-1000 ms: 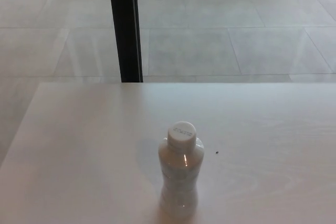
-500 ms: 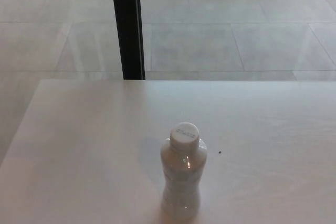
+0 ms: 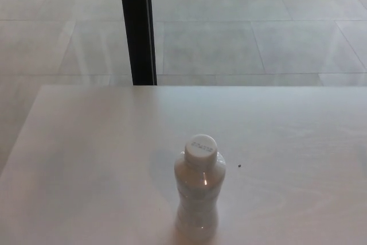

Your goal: The robot uses its left hand to to lift the bottle kept on the middle of the desk and tilts it towards its right hand. It then uses its right hand to rotate its cap to open it and places the bottle and cap back on the desk

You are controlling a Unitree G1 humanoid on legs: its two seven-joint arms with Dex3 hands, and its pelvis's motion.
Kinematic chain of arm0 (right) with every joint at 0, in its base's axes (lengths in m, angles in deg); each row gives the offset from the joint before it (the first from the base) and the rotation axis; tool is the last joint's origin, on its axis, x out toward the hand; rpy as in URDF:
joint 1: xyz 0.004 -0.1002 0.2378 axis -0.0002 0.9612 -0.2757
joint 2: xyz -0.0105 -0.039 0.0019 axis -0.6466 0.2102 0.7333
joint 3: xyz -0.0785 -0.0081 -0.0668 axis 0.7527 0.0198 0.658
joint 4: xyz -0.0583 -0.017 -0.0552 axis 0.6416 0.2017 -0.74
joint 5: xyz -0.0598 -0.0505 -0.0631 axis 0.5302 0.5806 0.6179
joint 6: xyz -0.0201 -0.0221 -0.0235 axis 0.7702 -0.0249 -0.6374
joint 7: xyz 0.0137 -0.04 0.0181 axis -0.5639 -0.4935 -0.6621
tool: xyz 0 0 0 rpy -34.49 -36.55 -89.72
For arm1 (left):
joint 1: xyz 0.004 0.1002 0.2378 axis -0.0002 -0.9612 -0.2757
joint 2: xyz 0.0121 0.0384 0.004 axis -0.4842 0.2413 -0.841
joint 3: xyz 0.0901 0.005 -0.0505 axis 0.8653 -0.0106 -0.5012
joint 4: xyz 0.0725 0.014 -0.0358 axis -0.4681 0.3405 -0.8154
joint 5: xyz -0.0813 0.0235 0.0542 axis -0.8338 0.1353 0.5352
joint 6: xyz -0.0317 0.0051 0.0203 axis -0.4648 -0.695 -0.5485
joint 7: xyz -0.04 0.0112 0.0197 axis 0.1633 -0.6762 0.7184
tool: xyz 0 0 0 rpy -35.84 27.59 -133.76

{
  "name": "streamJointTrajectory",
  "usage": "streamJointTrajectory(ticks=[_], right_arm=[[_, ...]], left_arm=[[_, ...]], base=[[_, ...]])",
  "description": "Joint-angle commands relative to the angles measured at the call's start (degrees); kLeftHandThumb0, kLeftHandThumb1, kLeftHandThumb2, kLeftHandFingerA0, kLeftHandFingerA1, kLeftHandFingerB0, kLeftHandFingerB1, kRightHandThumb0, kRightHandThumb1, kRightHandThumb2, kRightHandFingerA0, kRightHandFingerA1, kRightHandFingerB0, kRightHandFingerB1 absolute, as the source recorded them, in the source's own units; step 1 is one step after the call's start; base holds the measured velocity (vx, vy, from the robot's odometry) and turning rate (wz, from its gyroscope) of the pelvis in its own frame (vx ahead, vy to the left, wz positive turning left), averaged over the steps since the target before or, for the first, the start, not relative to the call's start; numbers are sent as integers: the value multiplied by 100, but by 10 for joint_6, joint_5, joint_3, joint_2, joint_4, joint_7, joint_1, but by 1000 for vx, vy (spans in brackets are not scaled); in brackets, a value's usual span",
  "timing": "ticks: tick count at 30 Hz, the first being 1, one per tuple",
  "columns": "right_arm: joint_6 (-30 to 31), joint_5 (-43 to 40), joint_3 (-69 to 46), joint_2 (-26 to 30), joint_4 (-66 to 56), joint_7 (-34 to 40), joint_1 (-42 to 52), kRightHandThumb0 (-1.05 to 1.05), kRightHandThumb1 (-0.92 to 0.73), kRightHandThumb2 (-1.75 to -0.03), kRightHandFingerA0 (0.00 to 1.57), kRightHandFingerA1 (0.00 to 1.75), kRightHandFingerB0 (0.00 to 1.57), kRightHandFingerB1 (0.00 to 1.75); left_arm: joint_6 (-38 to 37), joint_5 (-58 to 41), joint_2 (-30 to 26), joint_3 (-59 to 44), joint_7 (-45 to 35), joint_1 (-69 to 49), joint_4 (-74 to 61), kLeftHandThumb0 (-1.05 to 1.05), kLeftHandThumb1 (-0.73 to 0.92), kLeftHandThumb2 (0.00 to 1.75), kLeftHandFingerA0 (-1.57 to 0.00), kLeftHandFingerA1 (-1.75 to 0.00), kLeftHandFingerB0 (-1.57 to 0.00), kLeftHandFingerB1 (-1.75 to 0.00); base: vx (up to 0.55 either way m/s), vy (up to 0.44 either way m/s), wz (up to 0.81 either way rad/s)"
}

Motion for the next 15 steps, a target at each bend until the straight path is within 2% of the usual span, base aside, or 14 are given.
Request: streamJointTrajectory(ticks=[1,2,3,4,5,6,7,8,9,10,12,14,15], right_arm=[[56,14,141,-54,-177,5,-25,-94,-80,-122,2,17,2,10],[53,32,170,-71,-183,10,-23,-97,-82,-122,7,17,6,7],[54,38,181,-76,-185,12,-23,-91,-79,-122,1,22,1,11],[52,43,188,-77,-185,10,-23,-91,-79,-122,1,22,1,11],[52,37,192,-80,-184,4,-21,-82,-74,-120,0,26,0,18],[56,33,202,-90,-180,3,-20,-91,-72,-97,0,25,3,19],[57,35,206,-92,-179,6,-20,-89,-92,-72,0,28,1,26],[56,40,211,-97,-173,10,-22,-89,-92,-72,0,31,2,27],[58,41,212,-97,-174,11,-21,-89,-92,-72,0,31,2,27],[61,40,215,-100,-171,13,-22,-84,-72,-117,2,28,6,20],[65,38,221,-106,-166,13,-21,-84,-72,-117,1,27,3,20],[71,41,225,-109,-163,18,-23,-88,-74,-117,0,25,5,18],[73,47,229,-112,-158,22,-23,-93,-76,-117,6,23,9,17]], left_arm=[[159,-67,51,103,28,23,-257,-103,78,64,0,0,0,0],[161,-73,70,119,31,26,-272,-103,76,63,0,0,0,0],[165,-75,78,123,34,26,-277,-101,63,89,0,0,0,0],[168,-73,83,126,39,25,-283,-101,63,89,0,0,0,0],[172,-70,88,129,41,25,-288,-102,63,89,0,0,0,0],[177,-75,94,137,36,24,-293,-102,78,64,0,0,0,0],[178,-72,96,139,34,24,-293,-103,80,67,0,0,0,0],[179,-67,96,143,31,23,-295,-101,66,89,0,0,0,0],[183,-66,99,143,31,20,-299,-101,66,89,0,0,0,0],[187,-57,99,148,34,18,-303,-103,81,65,0,0,0,0],[195,-50,107,152,44,16,-308,-102,81,64,0,0,0,0],[200,-45,111,156,47,15,-311,-100,81,70,0,0,0,0],[209,-47,115,160,50,14,-318,-100,79,64,0,0,0,0]], base=[[0,0,0],[0,0,0],[0,0,0],[0,0,0],[0,0,0],[0,0,0],[0,0,0],[0,0,0],[0,0,0],[0,0,0],[0,0,0],[0,0,0],[0,0,0]])
